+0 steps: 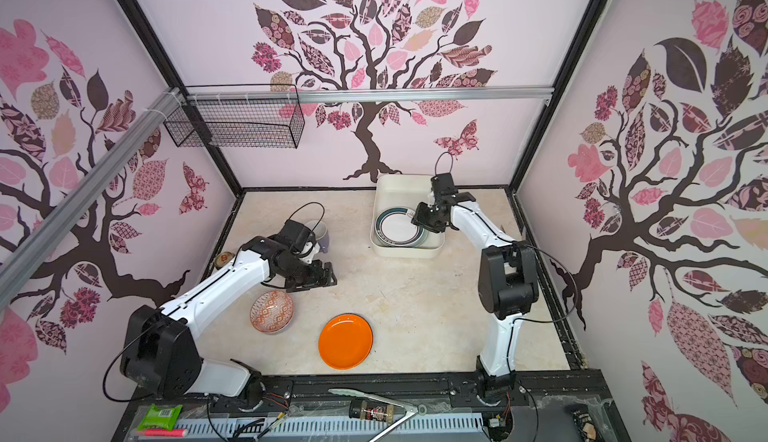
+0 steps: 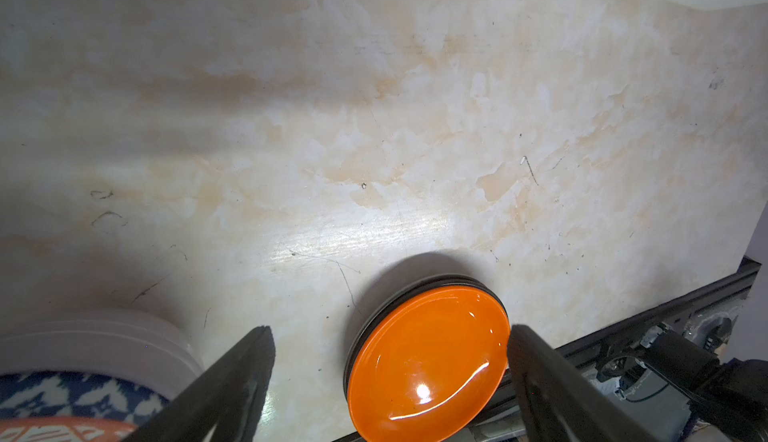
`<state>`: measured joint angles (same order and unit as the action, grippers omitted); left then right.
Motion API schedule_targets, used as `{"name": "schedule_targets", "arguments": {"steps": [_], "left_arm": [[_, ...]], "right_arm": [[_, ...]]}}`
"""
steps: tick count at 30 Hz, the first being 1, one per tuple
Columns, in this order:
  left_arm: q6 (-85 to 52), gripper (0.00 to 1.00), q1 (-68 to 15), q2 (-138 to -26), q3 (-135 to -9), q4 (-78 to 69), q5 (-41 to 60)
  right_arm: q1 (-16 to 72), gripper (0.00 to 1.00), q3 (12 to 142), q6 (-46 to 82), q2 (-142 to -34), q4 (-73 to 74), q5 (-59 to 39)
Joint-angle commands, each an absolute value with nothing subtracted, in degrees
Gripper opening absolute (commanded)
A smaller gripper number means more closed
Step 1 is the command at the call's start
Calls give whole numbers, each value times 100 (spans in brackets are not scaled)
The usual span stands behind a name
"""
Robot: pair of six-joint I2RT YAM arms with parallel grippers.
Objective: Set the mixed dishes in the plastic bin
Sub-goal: 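Open the right gripper to release the green-rimmed plate in the bin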
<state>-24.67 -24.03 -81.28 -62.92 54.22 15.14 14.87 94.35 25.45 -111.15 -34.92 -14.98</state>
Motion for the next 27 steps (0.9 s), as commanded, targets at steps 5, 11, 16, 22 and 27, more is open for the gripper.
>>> {"name": "schedule_targets", "arguments": {"steps": [5, 11, 16, 22, 27], "left_arm": [[-2678, 92, -2546, -7269, -5745, 5367, 1469], [-2726, 92, -2548, -6667, -5381, 5434, 1493], [-2674, 93, -2541, -6339, -5206, 5511, 1501], [-2601, 93, -2542, -6126, -5080, 5553, 1553], [-2571, 93, -2544, -6028, -5028, 5565, 1633]], "right_arm": [[2223, 48, 10095, 2616, -11873, -4301, -587], [2338, 47, 9728, 2911, -11890, -4142, -509], [2397, 47, 9348, 3040, -11702, -4104, -534], [2614, 47, 8895, 3214, -11483, -4037, -550], [2874, 47, 8475, 3447, -11094, -4025, -458]]}}
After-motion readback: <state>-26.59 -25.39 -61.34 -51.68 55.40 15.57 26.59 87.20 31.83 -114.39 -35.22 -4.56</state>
